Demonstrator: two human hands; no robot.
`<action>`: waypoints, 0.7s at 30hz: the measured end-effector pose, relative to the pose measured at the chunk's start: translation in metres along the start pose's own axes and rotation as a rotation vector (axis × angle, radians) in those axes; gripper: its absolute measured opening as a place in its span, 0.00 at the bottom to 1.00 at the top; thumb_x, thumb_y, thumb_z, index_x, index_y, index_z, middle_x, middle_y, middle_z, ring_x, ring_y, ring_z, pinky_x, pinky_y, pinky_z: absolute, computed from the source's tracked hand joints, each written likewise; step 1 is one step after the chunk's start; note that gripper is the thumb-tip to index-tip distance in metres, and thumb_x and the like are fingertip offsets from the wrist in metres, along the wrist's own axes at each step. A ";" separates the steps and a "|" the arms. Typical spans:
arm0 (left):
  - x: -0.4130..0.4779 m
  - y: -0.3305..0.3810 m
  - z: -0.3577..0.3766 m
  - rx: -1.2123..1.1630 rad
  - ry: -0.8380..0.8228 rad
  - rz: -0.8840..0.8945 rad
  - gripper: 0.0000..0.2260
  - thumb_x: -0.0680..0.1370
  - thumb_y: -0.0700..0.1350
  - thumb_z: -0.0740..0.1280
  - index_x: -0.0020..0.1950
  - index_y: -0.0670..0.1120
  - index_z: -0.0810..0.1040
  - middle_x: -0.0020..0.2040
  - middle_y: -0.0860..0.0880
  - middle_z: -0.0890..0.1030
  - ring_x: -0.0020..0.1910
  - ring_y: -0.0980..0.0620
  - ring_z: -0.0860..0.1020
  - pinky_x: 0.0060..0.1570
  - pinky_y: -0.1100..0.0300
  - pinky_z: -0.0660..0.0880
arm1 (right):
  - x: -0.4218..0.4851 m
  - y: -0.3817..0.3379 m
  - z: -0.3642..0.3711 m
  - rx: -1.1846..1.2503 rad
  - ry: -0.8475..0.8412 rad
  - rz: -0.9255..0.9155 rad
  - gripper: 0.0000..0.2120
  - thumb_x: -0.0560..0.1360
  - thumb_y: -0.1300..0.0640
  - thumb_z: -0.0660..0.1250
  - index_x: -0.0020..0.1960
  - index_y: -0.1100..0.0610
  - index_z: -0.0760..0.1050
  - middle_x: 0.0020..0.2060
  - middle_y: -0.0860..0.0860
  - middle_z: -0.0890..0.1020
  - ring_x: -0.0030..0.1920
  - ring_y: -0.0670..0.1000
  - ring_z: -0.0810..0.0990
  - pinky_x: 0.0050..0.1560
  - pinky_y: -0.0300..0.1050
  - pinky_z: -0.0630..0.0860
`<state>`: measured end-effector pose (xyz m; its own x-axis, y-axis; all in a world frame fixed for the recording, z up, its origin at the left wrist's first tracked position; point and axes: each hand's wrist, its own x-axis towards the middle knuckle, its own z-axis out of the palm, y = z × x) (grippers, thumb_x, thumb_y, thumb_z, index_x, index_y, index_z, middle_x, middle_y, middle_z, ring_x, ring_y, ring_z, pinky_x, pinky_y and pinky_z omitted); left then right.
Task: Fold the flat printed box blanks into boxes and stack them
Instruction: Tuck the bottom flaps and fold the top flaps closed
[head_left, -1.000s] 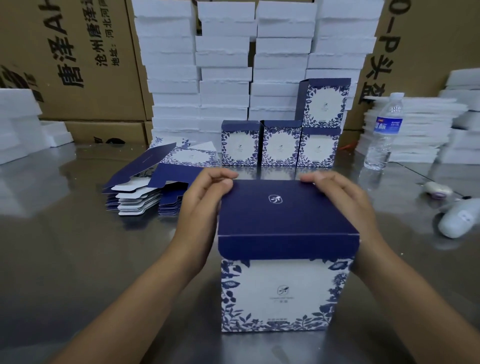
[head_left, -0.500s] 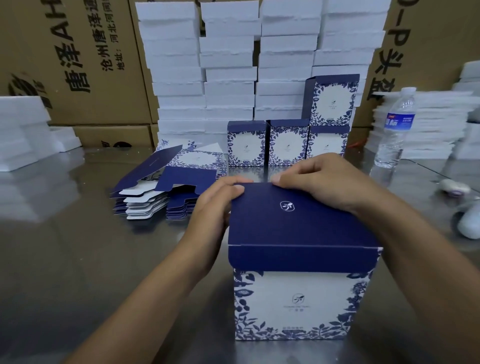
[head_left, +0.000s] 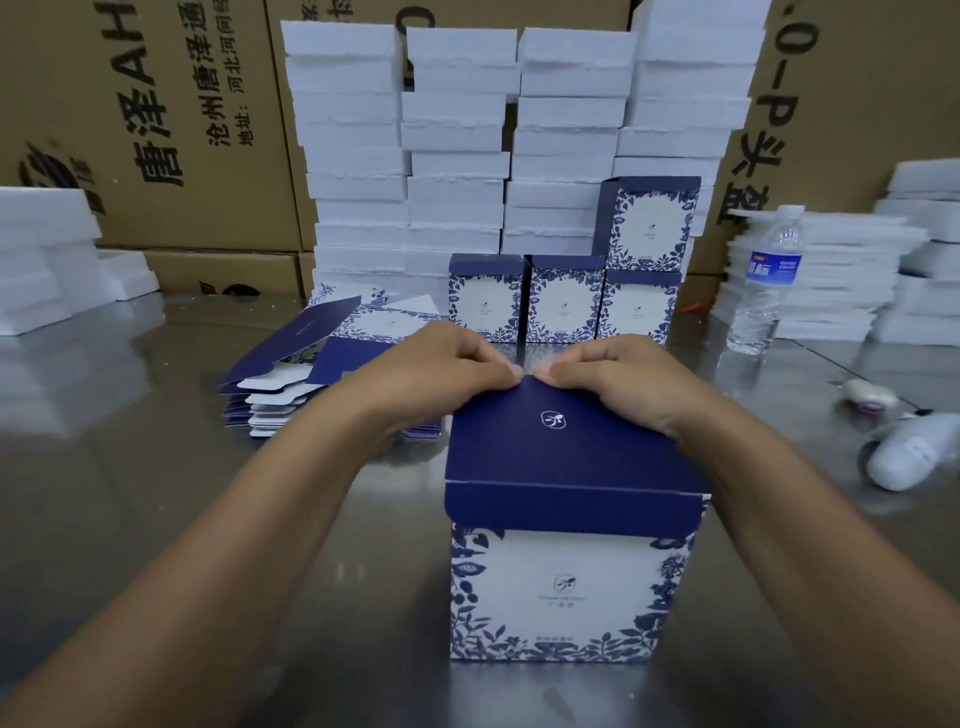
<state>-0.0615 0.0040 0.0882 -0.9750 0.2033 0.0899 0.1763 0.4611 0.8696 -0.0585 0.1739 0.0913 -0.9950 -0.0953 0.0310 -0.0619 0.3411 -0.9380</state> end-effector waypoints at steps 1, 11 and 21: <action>0.002 0.003 0.000 0.028 -0.012 0.003 0.06 0.76 0.45 0.69 0.40 0.47 0.82 0.39 0.50 0.85 0.35 0.57 0.81 0.41 0.63 0.77 | 0.000 0.000 0.000 0.000 -0.002 -0.002 0.03 0.72 0.59 0.71 0.41 0.57 0.81 0.27 0.49 0.81 0.23 0.43 0.78 0.22 0.31 0.70; 0.003 0.003 0.007 -0.103 0.064 -0.056 0.10 0.76 0.42 0.69 0.33 0.47 0.80 0.26 0.54 0.81 0.24 0.61 0.78 0.24 0.71 0.71 | -0.005 -0.002 -0.004 -0.046 -0.013 0.023 0.05 0.74 0.56 0.70 0.40 0.56 0.81 0.30 0.49 0.82 0.24 0.43 0.79 0.23 0.30 0.70; -0.015 -0.009 0.015 -0.392 0.140 -0.256 0.13 0.76 0.50 0.68 0.53 0.41 0.80 0.51 0.39 0.83 0.45 0.44 0.79 0.56 0.49 0.73 | -0.011 0.002 -0.006 0.050 0.012 0.082 0.09 0.73 0.52 0.70 0.46 0.59 0.80 0.34 0.53 0.83 0.28 0.49 0.80 0.36 0.41 0.75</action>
<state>-0.0465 0.0100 0.0721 -0.9940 -0.0049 -0.1094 -0.1093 0.1157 0.9873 -0.0478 0.1810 0.0907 -0.9974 -0.0579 -0.0428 0.0236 0.2998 -0.9537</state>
